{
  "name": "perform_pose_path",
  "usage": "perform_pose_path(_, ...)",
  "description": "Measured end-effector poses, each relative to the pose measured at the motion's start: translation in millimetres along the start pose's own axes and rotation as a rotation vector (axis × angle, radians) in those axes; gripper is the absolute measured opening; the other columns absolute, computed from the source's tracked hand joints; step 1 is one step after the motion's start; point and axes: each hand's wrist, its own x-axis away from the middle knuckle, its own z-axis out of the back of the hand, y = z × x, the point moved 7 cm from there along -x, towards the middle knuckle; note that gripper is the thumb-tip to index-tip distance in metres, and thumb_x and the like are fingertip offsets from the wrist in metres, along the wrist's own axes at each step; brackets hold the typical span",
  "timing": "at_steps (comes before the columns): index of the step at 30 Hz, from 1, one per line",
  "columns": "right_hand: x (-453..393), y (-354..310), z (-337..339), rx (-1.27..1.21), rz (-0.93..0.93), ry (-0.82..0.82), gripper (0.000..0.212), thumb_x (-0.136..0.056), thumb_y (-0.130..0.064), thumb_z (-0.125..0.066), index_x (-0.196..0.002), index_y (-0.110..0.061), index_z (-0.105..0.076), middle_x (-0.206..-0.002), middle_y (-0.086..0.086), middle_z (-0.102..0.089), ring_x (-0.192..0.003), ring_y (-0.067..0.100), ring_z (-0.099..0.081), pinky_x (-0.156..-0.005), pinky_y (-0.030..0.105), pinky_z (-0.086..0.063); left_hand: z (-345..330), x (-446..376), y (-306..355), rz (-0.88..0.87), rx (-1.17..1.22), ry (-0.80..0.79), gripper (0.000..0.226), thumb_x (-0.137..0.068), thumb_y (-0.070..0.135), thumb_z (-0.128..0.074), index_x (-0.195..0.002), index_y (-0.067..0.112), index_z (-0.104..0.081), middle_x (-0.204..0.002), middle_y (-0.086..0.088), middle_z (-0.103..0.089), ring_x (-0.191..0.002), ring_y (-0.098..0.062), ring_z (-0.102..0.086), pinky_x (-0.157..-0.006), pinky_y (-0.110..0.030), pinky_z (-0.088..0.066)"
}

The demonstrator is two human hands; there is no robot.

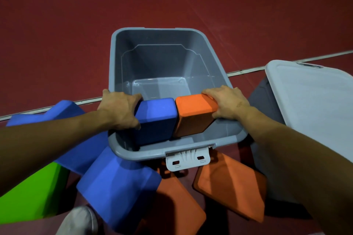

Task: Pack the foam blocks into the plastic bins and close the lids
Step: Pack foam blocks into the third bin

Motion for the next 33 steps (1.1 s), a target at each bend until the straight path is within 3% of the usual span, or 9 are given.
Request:
perform_pose_path(13,-1.1,-0.6,-0.3,0.022,-0.016,-0.002,0.082,-0.067,-0.046,-0.077,-0.137,-0.041,-0.034,-0.129,-0.010,-0.057,-0.115,0.023,-0.056,-0.084,0.044,-0.044,2.7,1.0,-0.4,-0.002,0.061,0.045,0.082,-0.056,0.075,-0.071,-0.126,0.042,-0.045,-0.103,0.006,-0.069,-0.099,-0.022,-0.062,-0.092,-0.046,-0.037)
perform_pose_path(33,3.2,-0.1,6.2,-0.063,-0.033,0.035,0.075,-0.064,-0.038,-0.081,-0.129,-0.037,-0.044,-0.119,-0.004,-0.062,-0.108,0.027,-0.055,-0.083,0.047,-0.050,2.6,-0.8,-0.9,0.005,0.034,0.017,0.082,-0.061,0.074,-0.068,-0.132,0.041,-0.045,-0.110,0.005,-0.069,-0.104,-0.023,-0.062,-0.094,-0.046,-0.038)
